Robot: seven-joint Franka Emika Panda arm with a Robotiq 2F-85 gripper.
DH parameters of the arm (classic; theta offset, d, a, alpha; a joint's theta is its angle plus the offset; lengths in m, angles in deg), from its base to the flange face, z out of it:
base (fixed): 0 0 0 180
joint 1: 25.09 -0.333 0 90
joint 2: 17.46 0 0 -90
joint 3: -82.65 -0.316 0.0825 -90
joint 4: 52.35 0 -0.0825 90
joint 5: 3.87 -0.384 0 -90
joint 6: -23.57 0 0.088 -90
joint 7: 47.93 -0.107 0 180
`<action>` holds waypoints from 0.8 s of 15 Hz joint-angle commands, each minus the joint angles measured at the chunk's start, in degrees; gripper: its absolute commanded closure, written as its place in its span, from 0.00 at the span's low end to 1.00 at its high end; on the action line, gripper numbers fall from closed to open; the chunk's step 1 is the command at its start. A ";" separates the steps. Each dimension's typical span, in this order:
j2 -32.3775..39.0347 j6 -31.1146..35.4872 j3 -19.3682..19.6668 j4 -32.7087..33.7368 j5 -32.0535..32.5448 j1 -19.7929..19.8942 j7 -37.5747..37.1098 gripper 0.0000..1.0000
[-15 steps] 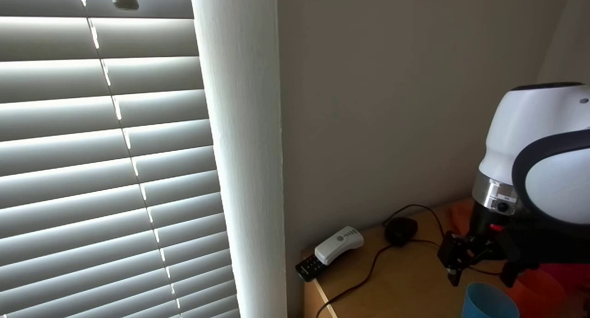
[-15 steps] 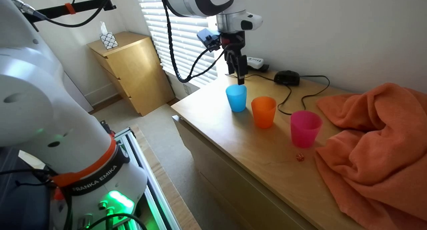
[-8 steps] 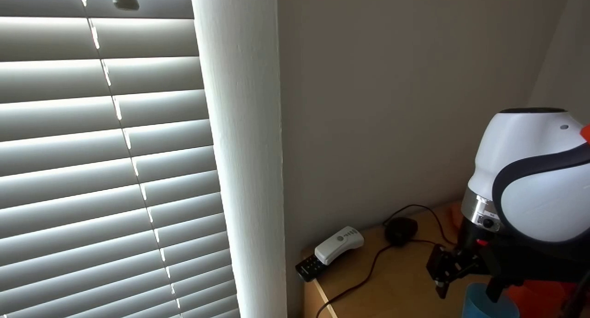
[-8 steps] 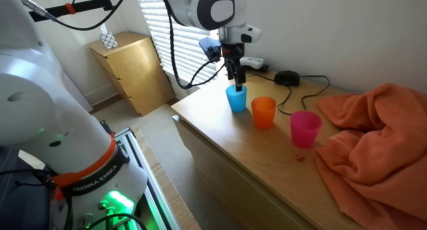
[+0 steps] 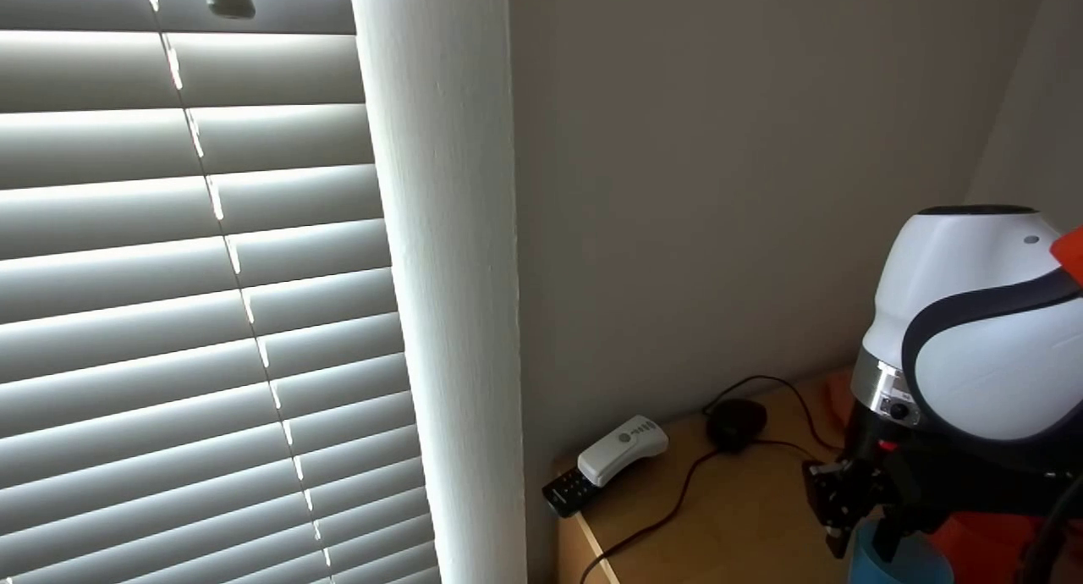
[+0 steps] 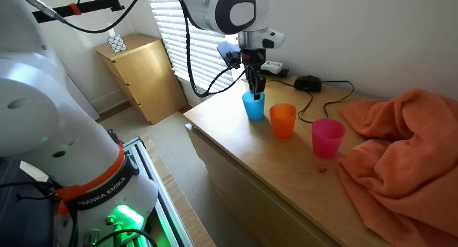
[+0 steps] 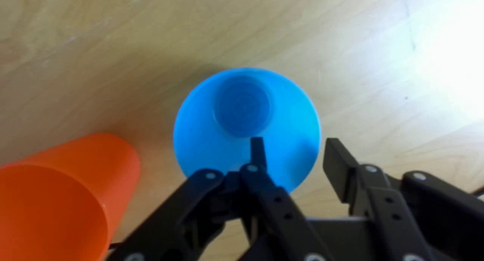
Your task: Stack the cups together.
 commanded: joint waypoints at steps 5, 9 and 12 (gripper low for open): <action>-1.02 -1.96 2.12 0.88 -0.59 -0.49 2.97 1.00; -6.24 -5.82 3.27 0.69 2.04 -0.58 1.16 0.99; -11.69 -8.58 3.62 -0.21 4.84 -0.19 -0.12 0.99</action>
